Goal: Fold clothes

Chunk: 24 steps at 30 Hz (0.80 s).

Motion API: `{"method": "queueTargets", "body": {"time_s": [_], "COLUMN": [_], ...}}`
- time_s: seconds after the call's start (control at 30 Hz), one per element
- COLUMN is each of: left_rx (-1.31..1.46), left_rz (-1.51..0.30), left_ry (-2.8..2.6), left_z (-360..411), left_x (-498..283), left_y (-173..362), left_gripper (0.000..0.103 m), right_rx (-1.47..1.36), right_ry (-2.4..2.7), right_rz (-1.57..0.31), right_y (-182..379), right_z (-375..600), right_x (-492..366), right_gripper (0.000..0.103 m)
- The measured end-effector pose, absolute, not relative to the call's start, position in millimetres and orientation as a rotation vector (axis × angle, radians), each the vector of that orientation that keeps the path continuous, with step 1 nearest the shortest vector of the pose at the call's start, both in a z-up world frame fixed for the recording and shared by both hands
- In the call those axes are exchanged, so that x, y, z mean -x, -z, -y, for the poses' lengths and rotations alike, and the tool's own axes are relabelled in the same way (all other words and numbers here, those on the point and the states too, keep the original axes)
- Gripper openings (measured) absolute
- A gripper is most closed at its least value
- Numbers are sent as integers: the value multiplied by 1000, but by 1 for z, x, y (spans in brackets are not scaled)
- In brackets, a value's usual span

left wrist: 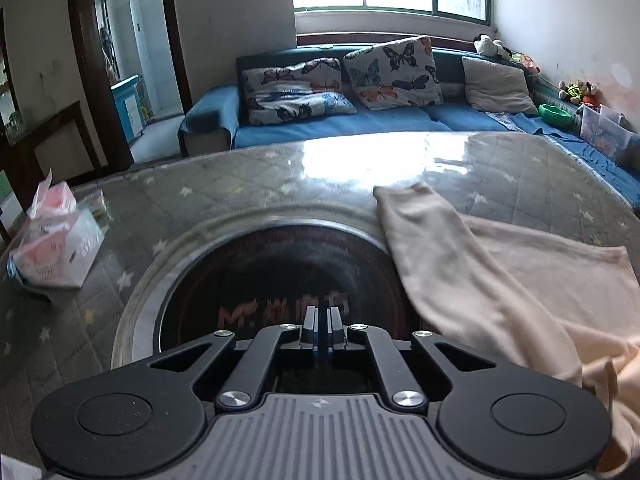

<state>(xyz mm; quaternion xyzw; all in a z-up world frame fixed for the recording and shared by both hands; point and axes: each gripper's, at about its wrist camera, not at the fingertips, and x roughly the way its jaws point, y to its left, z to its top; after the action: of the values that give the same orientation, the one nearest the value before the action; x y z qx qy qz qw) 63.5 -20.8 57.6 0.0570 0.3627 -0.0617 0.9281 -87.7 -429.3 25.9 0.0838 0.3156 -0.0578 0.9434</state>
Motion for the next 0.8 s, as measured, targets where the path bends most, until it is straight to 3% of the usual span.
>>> {"method": "queueTargets", "body": {"time_s": [0.1,0.2,0.5,0.8], "left_rx": [-105,-104,-97,-53], "left_rz": [-750,-757,-743,-763], "left_ry": [134,151,200,156], "left_z": [17,21,46,39], "left_x": [-53,-47,-54,-65], "left_y": [-54,-52,-56,-51], "left_gripper": [33,45,67,77], "right_rx": [-155,-147,-120,-151], "right_ry": [103,86,-14,-254], "right_rz": [-640,-635,-633,-707], "right_y": [-29,-32,-42,-38], "right_z": [423,417,398,351], "right_x": [87,86,61,-22], "right_gripper": [50,51,52,50]}}
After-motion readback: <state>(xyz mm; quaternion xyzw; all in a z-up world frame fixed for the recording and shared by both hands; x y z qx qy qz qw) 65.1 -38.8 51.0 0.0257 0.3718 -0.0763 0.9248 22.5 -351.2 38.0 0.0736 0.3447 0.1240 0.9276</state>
